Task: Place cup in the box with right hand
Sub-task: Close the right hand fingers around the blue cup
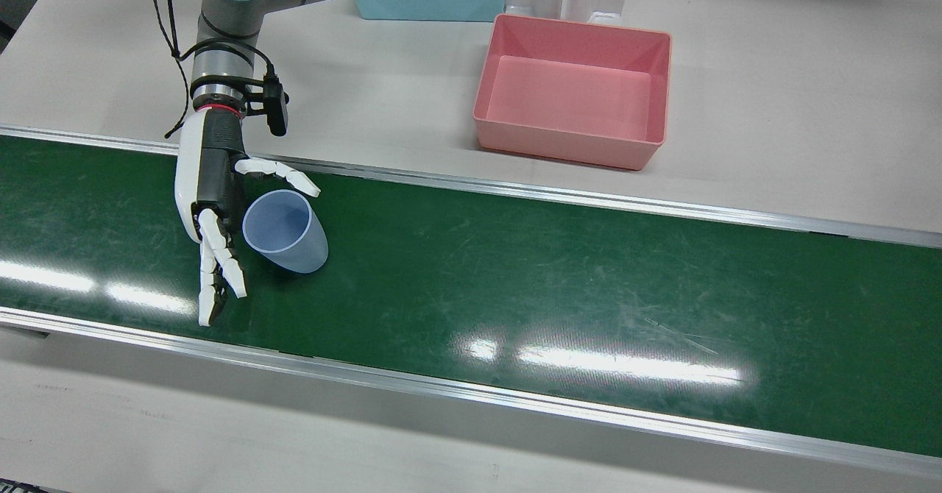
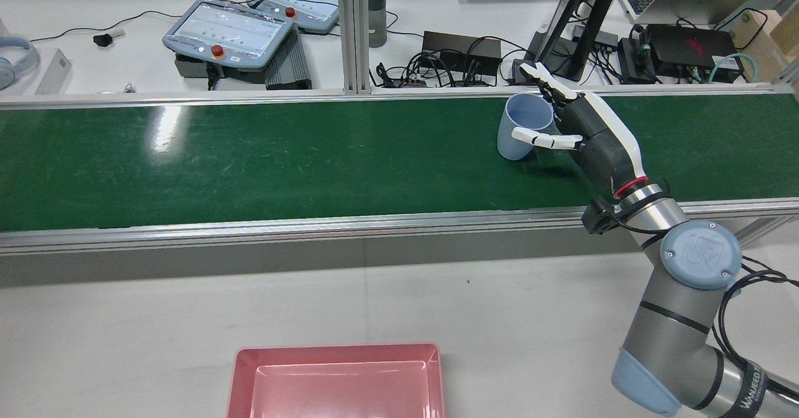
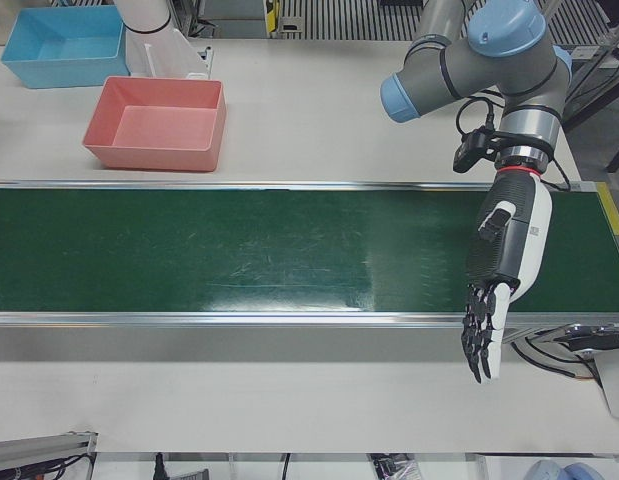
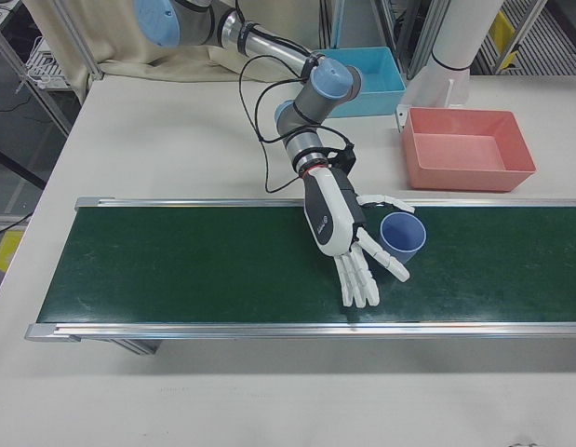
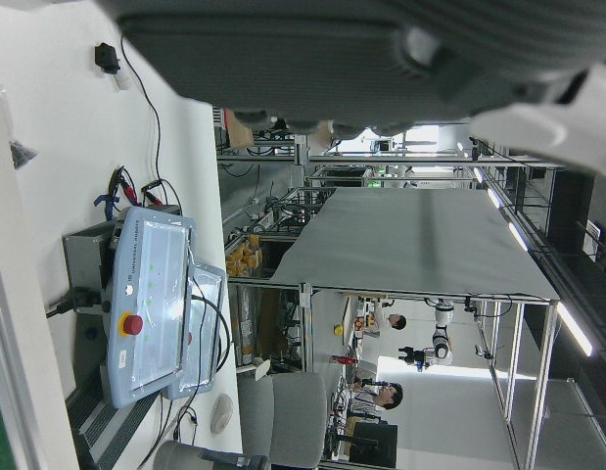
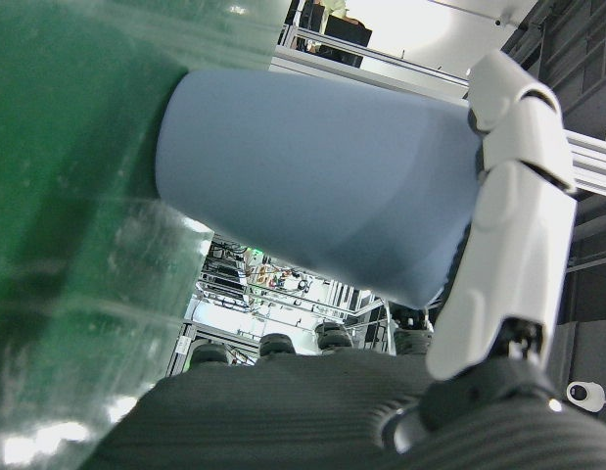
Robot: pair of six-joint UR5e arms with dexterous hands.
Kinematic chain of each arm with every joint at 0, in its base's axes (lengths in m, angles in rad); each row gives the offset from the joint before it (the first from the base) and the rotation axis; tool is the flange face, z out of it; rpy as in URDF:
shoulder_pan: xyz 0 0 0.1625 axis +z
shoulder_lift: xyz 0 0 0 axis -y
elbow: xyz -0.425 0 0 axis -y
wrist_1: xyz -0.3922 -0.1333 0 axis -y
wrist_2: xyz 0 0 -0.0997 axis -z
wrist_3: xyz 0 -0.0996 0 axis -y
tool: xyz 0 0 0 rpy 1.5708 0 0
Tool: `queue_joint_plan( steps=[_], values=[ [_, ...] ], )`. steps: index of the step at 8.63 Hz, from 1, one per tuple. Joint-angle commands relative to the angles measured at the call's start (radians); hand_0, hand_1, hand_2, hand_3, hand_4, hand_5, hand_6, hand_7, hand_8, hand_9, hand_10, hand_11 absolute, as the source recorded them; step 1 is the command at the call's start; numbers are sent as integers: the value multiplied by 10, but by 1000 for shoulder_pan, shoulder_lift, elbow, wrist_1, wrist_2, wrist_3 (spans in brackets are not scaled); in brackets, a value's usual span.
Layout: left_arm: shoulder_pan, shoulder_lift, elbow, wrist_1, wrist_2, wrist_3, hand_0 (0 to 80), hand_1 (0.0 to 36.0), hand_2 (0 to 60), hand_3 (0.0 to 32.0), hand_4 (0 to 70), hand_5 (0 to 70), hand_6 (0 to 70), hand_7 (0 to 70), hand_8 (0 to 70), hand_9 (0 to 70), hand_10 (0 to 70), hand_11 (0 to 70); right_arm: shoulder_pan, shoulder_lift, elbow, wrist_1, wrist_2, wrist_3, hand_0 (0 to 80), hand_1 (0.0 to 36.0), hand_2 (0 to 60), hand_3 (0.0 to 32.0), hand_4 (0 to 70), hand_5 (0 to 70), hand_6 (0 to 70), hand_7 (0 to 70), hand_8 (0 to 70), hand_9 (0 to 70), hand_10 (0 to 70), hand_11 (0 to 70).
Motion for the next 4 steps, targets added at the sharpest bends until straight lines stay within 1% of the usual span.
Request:
queue_joint_plan(
  steps=[1,4],
  values=[
    [1,0,0,0,0,0,0,0,0,0,0,0,0,0,0,0,0,0,-8,11,-4,0,1,-8,495,229,192,0,0,55,27,44,0,17,0,0],
    [0,0,0,0,0,0,0,0,0,0,0,0,0,0,0,0,0,0,-7,10,-4,0,10,13,497,233,196,0,0,56,28,48,0,17,0,0]
  ],
)
